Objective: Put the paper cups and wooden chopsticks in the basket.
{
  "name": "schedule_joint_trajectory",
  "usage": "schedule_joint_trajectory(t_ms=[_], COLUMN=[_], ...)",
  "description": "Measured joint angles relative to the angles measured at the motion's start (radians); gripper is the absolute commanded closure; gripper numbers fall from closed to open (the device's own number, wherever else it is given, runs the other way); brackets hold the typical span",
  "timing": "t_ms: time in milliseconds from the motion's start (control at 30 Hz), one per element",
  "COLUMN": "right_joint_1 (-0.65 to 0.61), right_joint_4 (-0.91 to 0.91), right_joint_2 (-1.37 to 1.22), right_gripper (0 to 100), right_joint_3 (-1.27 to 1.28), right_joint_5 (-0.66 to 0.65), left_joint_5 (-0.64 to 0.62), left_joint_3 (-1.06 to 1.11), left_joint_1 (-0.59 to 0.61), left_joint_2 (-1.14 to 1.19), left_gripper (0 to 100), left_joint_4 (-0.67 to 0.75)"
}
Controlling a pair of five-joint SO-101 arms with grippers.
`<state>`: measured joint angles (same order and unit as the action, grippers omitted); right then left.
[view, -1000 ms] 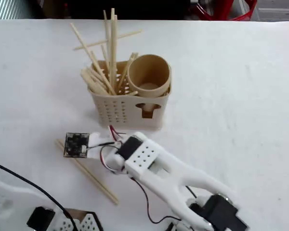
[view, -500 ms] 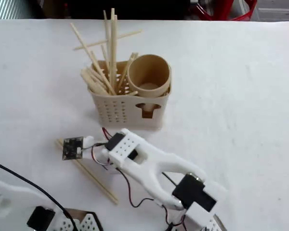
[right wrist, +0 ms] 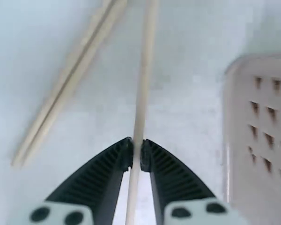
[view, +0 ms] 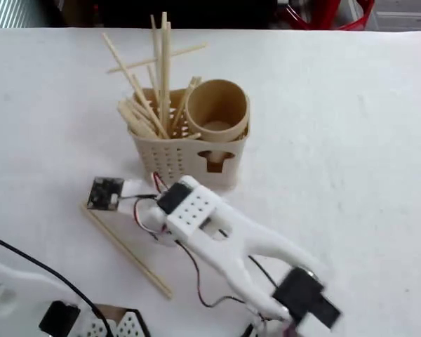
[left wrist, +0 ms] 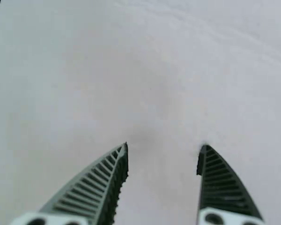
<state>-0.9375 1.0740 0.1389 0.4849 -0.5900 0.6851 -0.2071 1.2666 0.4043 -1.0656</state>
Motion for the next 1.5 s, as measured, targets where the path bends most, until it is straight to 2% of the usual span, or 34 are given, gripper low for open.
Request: schedule_joint_trajectory(t_ms=[267, 367, 467, 567, 700, 833, 1033, 1233, 1300, 1433, 1500], right_joint_1=[0.029, 0.046, 0.094, 0.114, 0.129, 0.138, 0.226, 0.245, 0.245, 0.245, 0.245], right_joint_4=[0.066, -0.021, -0.187, -0.393, -0.652, -0.767, -0.784, -0.784, -0.784, -0.732, -0.689], right_joint_2=[0.539, 0.694, 0.753, 0.744, 0.637, 0.454, 0.204, 0.14, 0.141, 0.143, 0.158], right_gripper=[98.1, 98.1, 98.1, 98.1, 98.1, 98.1, 98.1, 97.6, 92.9, 75.3, 72.3], right_joint_3=[0.0, -0.025, -0.055, -0.057, -0.104, -0.19, -0.307, -0.302, -0.272, -0.23, -0.229], right_joint_5=[0.129, 0.212, 0.285, 0.35, 0.373, 0.376, 0.388, 0.388, 0.388, 0.388, 0.388], left_joint_5=[0.0, 0.0, 0.0, 0.0, 0.0, 0.0, 0.0, 0.0, 0.0, 0.0, 0.0], left_joint_3=[0.0, 0.0, 0.0, 0.0, 0.0, 0.0, 0.0, 0.0, 0.0, 0.0, 0.0], left_joint_1=[0.0, 0.0, 0.0, 0.0, 0.0, 0.0, 0.0, 0.0, 0.0, 0.0, 0.0], left_joint_2=[0.0, 0.0, 0.0, 0.0, 0.0, 0.0, 0.0, 0.0, 0.0, 0.0, 0.0], left_gripper=[76, 76, 76, 76, 76, 76, 76, 76, 76, 76, 76], left_joint_4=[0.0, 0.0, 0.0, 0.0, 0.0, 0.0, 0.0, 0.0, 0.0, -0.014, -0.037])
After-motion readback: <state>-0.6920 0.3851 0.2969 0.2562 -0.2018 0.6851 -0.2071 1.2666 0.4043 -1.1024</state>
